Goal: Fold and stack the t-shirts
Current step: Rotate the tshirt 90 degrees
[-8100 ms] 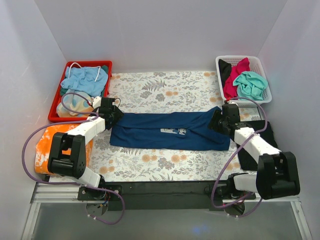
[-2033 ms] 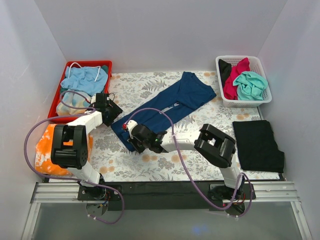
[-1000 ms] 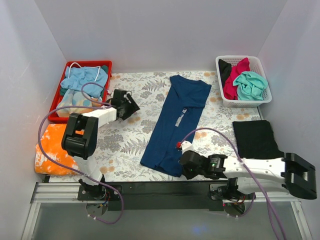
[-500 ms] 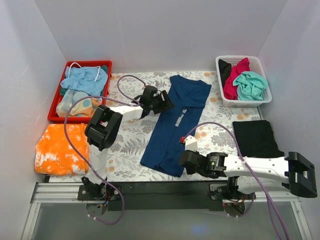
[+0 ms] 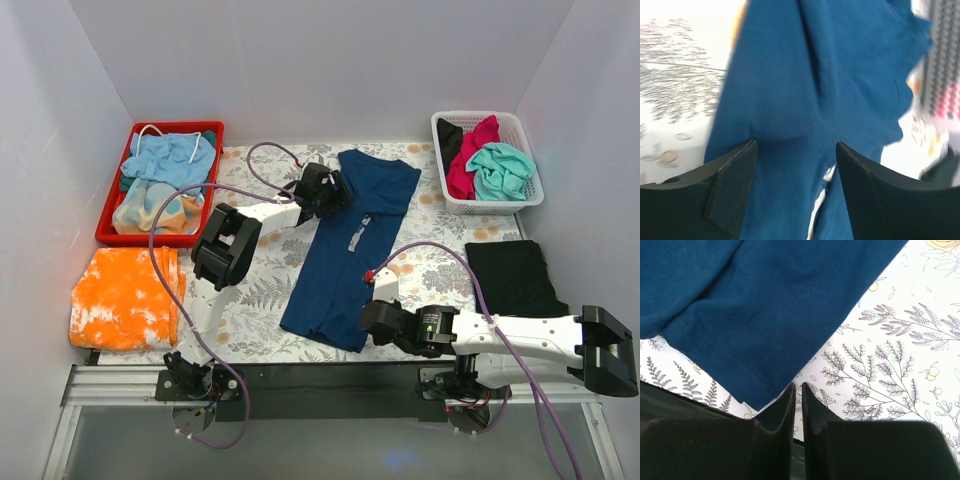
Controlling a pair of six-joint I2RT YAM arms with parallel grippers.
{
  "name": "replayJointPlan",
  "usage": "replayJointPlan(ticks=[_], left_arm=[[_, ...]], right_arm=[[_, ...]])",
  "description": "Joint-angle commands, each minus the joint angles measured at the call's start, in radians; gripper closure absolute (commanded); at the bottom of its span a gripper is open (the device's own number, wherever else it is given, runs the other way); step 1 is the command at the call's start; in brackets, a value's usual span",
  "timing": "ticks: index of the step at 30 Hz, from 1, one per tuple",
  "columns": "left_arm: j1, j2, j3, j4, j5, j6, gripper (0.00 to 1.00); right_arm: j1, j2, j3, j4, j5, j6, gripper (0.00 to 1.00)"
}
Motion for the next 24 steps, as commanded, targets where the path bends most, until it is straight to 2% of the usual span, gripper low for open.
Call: replayJointPlan(ticks=[1, 2, 5, 9, 13, 18, 21, 24], left_arm=[[0.002, -0.049, -0.009, -0.241, -0.293, -0.069, 0.35], [0.002, -0.07, -0.034, -0.258, -0.361, -0.084, 0.34], [0.017, -0.107, -0.081, -0.287, -0.423, -0.118, 0.33], [0.057, -0.135, -0.124, -0.351, -0.483, -0.176, 0.33], [0.129, -0.184, -0.209, -0.347, -0.497, -0.221, 0.33], [0.177, -0.178, -0.212, -0.277, -0.416, -0.139, 0.33], [0.178, -0.144, -0.154, -0.225, -0.277, -0.059, 0.34], [0.177, -0.151, -0.137, -0.148, -0.2, -0.004, 0.35]], right_arm=[[0.002, -0.006, -0.004, 0.015, 0.053, 0.018, 0.85], [0.002, -0.001, -0.001, 0.015, 0.053, 0.015, 0.85], [0.002, 0.019, 0.008, 0.015, 0.051, 0.01, 0.85], [0.002, 0.046, 0.015, 0.015, 0.051, 0.012, 0.85], [0.002, 0.056, 0.009, 0.014, 0.056, 0.023, 0.85], [0.002, 0.106, 0.029, 0.015, 0.063, 0.01, 0.85], [0.002, 0.172, 0.077, 0.015, 0.074, -0.028, 0.84], [0.002, 0.255, 0.146, 0.027, 0.099, -0.08, 0.84]])
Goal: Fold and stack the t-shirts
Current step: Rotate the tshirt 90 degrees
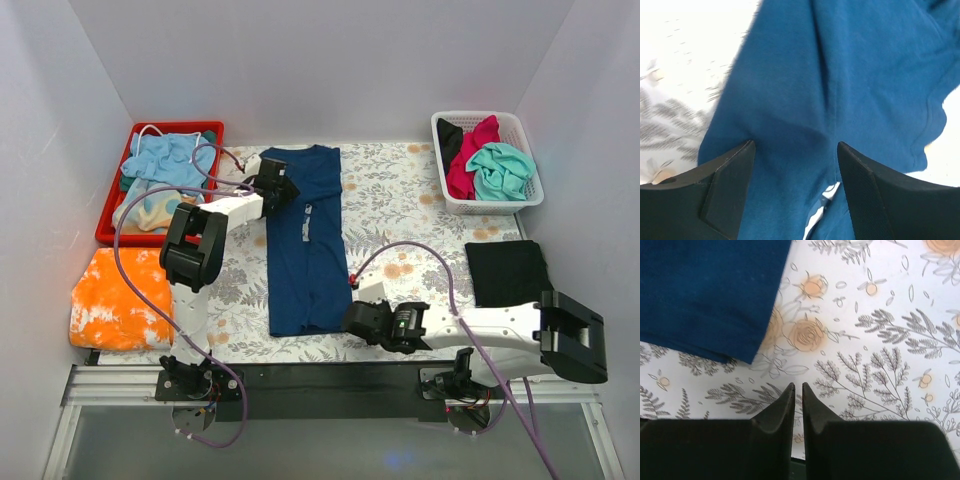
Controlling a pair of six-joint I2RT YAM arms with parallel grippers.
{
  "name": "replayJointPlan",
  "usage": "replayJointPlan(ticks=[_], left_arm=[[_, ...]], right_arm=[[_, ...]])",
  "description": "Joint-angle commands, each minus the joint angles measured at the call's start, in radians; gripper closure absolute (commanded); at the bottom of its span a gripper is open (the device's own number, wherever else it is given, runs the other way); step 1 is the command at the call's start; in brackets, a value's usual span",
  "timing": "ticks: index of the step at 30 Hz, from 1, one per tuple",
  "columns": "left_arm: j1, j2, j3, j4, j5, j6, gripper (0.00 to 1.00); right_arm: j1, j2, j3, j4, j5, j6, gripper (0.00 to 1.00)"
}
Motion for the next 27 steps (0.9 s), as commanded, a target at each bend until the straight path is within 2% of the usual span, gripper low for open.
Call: replayJointPlan(ticks=[1, 5, 12, 19, 27], left_arm=[[-0.011, -0.01, 0.006, 0.057, 0.161, 0.121, 0.35], [-0.011, -0.11, -0.031, 0.125, 0.189, 0.154, 0.35], [-0.012, -0.247, -0.089, 0.093, 0.195, 0.194, 0.33], [-0.016, -0.331, -0.246, 0.065, 0.247, 0.167, 0.33], [-0.081, -0.348, -0.413, 0.096, 0.266, 0.148, 0.32]], right_arm=[[0.002, 0.095, 0.133, 0.034, 0.08, -0.074, 0.84], [0.002, 0.196, 0.246, 0.058, 0.098, -0.161, 0.83], [0.001, 0.337, 0.346, 0.175, 0.017, -0.275, 0.79], [0.001, 0.433, 0.334, 0.21, -0.046, -0.249, 0.78], [-0.001, 0.399, 0.26, 0.208, -0.06, -0.193, 0.8]])
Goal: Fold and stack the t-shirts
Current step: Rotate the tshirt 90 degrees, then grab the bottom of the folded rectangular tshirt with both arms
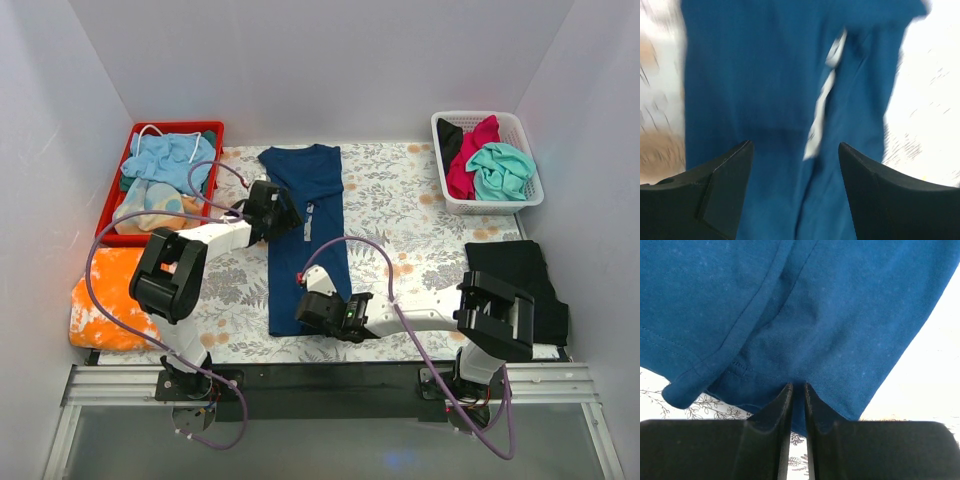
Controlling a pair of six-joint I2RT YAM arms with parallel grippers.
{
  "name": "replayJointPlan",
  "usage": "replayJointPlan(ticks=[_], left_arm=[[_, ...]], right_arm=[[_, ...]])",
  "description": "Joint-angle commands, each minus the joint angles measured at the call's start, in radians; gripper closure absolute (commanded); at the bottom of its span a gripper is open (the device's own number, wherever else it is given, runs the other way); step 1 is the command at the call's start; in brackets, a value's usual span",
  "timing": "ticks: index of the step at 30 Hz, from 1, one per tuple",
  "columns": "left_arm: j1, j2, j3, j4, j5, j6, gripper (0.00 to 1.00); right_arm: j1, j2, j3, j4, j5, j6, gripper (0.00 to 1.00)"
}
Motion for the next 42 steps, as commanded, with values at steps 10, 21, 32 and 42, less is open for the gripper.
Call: replayJointPlan(ticks=[10, 21, 32, 42], left_arm=[[-0.061, -0.042, -0.224, -0.022, -0.067, -0.038, 0.32], [-0.061, 0.035, -0.178, -0.044, -0.079, -0.036, 0.32], [-0.062, -0.012, -0.187, -0.022, -0.065, -0.001, 0.32], [-0.078, -0.319, -0.268, -0.082, -0.188, -0.016, 0.29]], right_arm=[[-0.001, -0.136, -0.166, -0.014, -0.04, 0.13, 0.81], [-0.001, -0.311, -0.289, -0.131, -0.023, 0.213, 0.82], [0.001, -0.323, -0.286, -0.149, -0.022, 0.224, 0.84], [0.008, -0.527, -0.318, -0.19, 0.061, 0.317, 0.85]])
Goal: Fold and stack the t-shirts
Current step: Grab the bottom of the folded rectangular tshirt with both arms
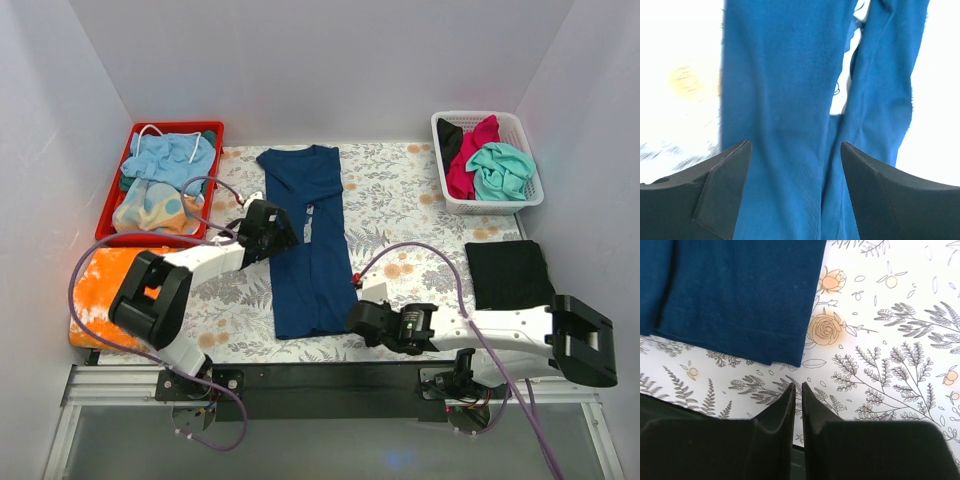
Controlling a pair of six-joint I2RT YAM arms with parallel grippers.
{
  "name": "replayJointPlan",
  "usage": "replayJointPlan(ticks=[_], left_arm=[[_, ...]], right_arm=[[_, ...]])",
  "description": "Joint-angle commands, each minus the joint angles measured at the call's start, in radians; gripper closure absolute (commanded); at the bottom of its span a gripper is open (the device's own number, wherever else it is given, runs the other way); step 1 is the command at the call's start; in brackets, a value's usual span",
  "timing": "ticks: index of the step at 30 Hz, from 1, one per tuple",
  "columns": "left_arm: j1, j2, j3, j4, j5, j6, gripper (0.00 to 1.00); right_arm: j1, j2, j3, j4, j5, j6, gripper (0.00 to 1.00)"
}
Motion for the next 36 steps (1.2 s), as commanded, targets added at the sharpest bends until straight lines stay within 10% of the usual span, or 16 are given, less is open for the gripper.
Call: replayJointPlan(ticks=[1, 18, 36], left_arm=[[-0.011, -0.212, -0.073, -0.08, -0.108, -0.012, 0.29], [-0.197, -0.762, -0.491, -0.354, -0.073, -0.333, 0.37], [-0.496, -0.676, -0.501, -0.514, -0.214, -0.635, 0.55]], right_arm=[[0.007, -0.093, -0.027, -0.03, 0.08, 0.057, 0.83], [-0.119, -0.117, -0.121, 0.27, -0.048, -0.092, 0.53], [-0.166, 0.032, -0.156, 0.454, -0.238, -0.158, 0.54]])
